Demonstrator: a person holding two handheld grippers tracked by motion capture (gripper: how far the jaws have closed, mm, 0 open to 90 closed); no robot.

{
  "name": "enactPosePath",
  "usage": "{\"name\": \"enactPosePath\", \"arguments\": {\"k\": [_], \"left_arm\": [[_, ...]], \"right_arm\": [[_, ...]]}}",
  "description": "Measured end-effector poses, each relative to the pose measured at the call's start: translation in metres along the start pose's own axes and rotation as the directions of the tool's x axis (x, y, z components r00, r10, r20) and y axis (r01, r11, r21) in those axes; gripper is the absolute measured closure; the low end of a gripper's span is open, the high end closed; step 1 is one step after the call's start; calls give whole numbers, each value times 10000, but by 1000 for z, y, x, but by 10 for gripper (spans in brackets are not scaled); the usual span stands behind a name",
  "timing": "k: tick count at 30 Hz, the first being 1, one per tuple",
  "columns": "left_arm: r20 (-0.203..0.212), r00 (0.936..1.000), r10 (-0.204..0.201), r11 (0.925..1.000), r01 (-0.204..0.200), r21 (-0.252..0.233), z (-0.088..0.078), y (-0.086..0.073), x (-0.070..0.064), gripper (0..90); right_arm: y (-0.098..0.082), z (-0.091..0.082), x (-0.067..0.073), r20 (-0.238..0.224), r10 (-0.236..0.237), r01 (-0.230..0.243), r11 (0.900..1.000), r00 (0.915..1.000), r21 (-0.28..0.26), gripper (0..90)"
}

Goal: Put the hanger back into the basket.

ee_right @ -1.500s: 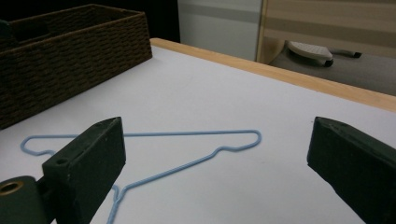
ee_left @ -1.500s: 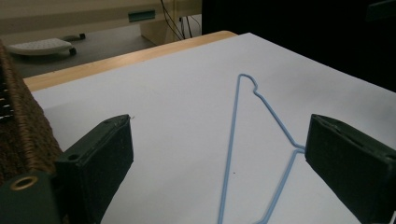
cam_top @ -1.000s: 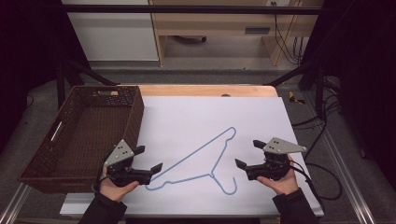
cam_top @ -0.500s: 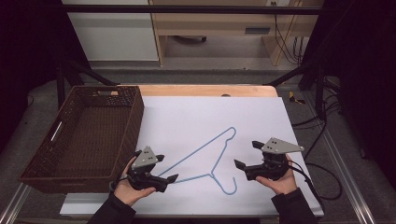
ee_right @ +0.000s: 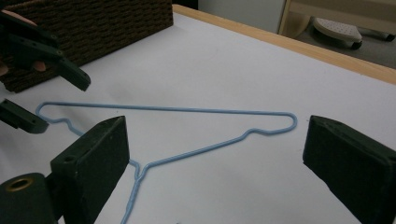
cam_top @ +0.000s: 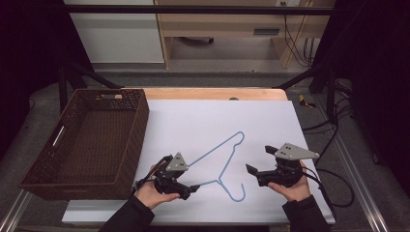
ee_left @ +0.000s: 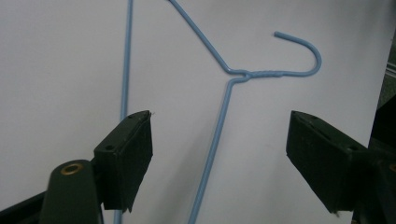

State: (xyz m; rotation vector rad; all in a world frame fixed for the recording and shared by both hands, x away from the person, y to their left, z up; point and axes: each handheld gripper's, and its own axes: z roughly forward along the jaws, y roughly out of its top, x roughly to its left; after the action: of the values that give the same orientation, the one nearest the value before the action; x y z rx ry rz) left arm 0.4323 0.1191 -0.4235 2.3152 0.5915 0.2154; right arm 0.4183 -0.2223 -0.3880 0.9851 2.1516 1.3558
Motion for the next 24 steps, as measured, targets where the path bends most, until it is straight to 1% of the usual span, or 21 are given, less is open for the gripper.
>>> {"name": "enactPosePath", "arguments": {"k": [1,2,4,6,7,9,10,13,14,15,16,18,20,22,24], "left_arm": [[42,10000,55,9999,-56,129,3,1,0,236],[62,9998,213,9992,-215,327,6,1,0,238],[112,9993,365,9976,-371,592,12,2,-1,256],[128,9990,418,9970,-426,652,14,2,-1,265],[161,9986,496,9959,-507,755,17,2,-1,293],[170,9980,602,9929,-616,1014,23,2,0,319],[170,9980,602,9929,-616,1014,23,2,0,329],[389,9969,684,9895,-728,1250,30,3,1,365],[379,9967,714,9889,-757,1281,33,3,1,377],[453,9963,730,9867,-787,1423,35,4,1,392],[429,9962,752,9852,-809,1509,37,4,1,404],[591,9957,707,9837,-794,1615,41,4,2,436],[580,9948,835,9804,-924,1741,44,5,2,463],[604,9948,821,9803,-915,1752,45,5,2,494],[536,9941,947,9781,-1030,1811,47,5,1,524]], "right_arm": [[0,0,0,0,-24,24,10000,10000,-12,77],[0,-1,0,4,-15,15,10000,10000,-28,77],[-1,-1,-1,-26,78,-78,9999,10000,-89,78],[-2,-2,-2,-33,140,-141,9999,9999,-91,78],[-3,-3,-5,28,249,-249,9997,9997,-86,78],[-5,-3,-6,45,264,-264,9996,9996,-135,80],[-5,-3,-6,39,309,-309,9995,9995,-110,80],[-6,-3,-8,60,334,-333,9994,9994,-137,80],[-6,-3,-8,72,374,-373,9992,9993,-119,81],[-6,-2,-8,76,365,-364,9993,9993,-113,80],[-6,-2,-8,89,379,-378,9992,9992,-100,81],[-7,-2,-8,64,374,-373,9993,9993,-73,80],[-7,-2,-9,63,386,-385,9992,9992,-89,80],[-7,-2,-9,79,381,-380,9992,9992,-109,80],[-7,-2,-9,82,373,-373,9993,9993,-77,80]]}}
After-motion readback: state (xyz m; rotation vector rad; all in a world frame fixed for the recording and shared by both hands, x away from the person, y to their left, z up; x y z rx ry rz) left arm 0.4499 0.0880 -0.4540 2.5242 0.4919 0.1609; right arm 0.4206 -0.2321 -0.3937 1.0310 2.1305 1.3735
